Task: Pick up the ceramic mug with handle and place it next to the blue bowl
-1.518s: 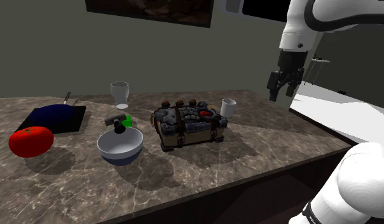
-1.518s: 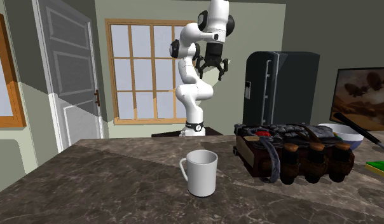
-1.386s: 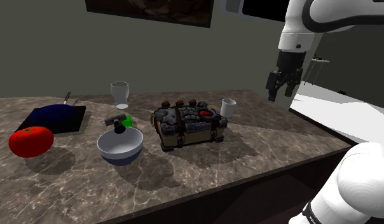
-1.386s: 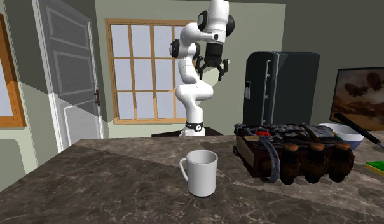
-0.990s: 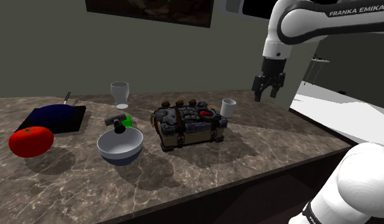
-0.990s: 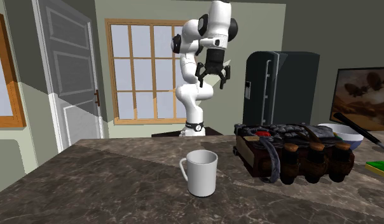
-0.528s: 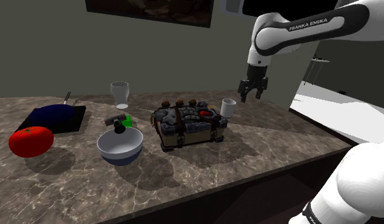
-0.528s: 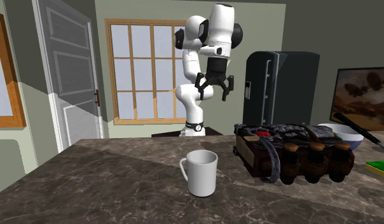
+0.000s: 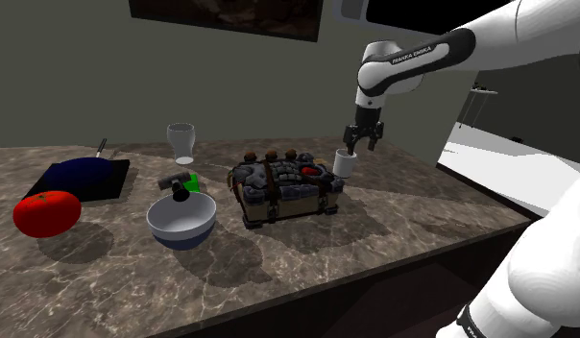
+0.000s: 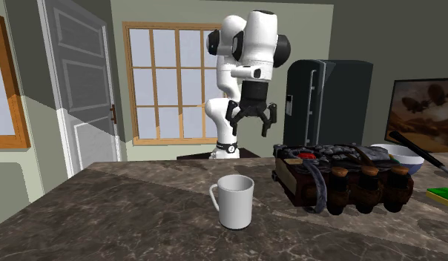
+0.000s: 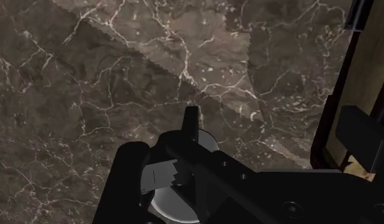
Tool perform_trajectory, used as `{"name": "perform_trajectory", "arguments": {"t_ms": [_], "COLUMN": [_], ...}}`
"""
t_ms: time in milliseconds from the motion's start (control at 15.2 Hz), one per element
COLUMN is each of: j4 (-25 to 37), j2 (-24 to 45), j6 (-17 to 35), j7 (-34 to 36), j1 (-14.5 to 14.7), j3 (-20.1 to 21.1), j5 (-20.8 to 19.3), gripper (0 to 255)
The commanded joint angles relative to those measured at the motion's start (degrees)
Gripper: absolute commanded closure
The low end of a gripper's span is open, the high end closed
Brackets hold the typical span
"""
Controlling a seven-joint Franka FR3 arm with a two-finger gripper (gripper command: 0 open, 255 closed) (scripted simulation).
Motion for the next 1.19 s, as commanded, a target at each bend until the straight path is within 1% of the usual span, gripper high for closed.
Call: {"name": "perform_trajectory", "arguments": {"t_ms": [0, 330, 660, 1122], "j4": [3.8, 13.7, 25.7, 23.1], "j2": [5.0, 16.2, 27.5, 29.5], "j6": [1.4, 3.1, 2.8, 7.3], "j7": [-1.3, -3.9, -6.0, -6.3], "j1": [-0.4, -1.9, -4.0, -4.3], "j3": [-0.6, -1.2, -1.1, -0.9], "j5": [1.1, 4.1, 7.0, 7.4], "gripper": [0, 0, 0, 0]}}
